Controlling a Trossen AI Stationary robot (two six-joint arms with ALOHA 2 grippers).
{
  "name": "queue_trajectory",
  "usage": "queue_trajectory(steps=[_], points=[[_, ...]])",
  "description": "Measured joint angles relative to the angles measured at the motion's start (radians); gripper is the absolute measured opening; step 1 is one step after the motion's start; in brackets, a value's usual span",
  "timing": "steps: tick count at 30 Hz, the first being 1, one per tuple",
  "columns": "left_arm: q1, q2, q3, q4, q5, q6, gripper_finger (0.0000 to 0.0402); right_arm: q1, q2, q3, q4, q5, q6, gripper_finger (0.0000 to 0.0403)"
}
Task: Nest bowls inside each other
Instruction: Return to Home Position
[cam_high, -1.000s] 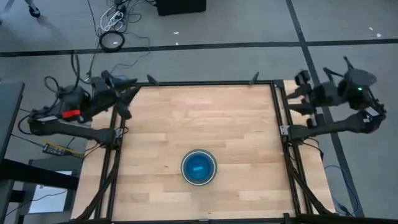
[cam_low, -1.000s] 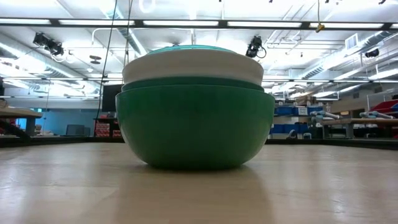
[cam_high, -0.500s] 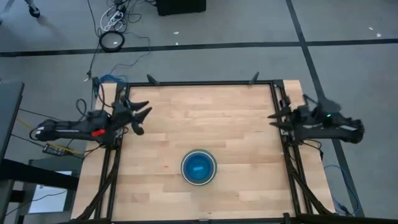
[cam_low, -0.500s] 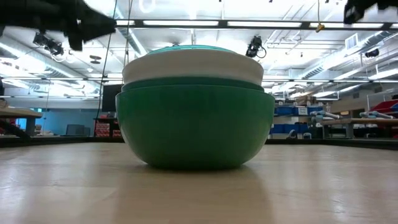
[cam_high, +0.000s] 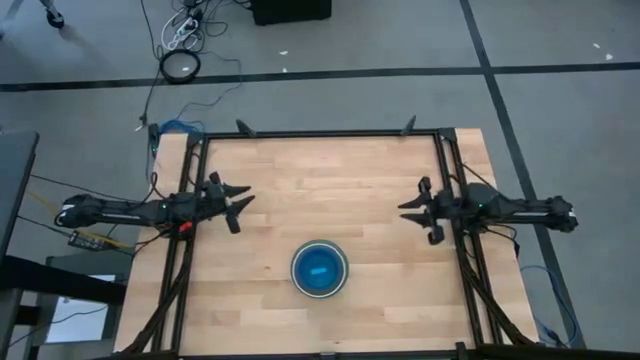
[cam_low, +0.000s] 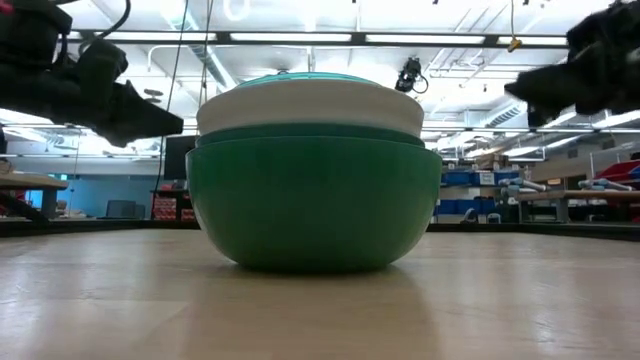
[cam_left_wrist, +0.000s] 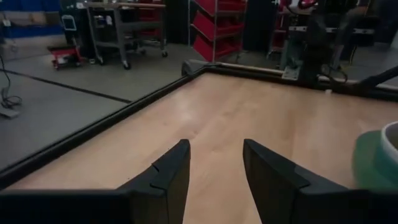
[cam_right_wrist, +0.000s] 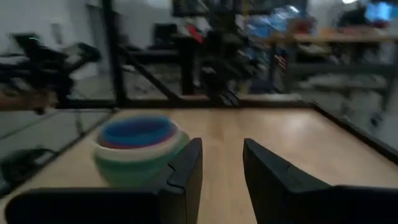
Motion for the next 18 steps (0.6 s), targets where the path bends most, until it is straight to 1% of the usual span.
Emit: queue_trajectory(steps=[3,5,9,11,15,18], points=[[0.0,0.001,0.0,-0.01,-0.004,0.035,0.0157,0.0,0.004,0.0,-0.042,0.081,0.023,0.0105],[0.0,0.003,0.0,-0.037,-0.005,0.052,0.0157,0.0,0.006,0.0,-0.029,0.105,0.038,0.0105],[0.0,0.003,0.0,-0.068,-0.005,0.041,0.0157,0.0,0.01,0.0,0.003,0.106,0.081,0.0105],[0.0,0.003,0.0,-0.068,-0.005,0.006,0.0157,0.0,0.011,0.0,0.0,0.106,0.095,0.0105],[0.0,0.003,0.0,-0.067,-0.005,-0.058,0.0157,0.0,0.011,0.0,-0.005,0.106,0.095,0.0105],[0.0,0.003,0.0,-0.067,-0.005,-0.058,0.0157,0.0,0.011,0.0,-0.004,0.106,0.095,0.0105]])
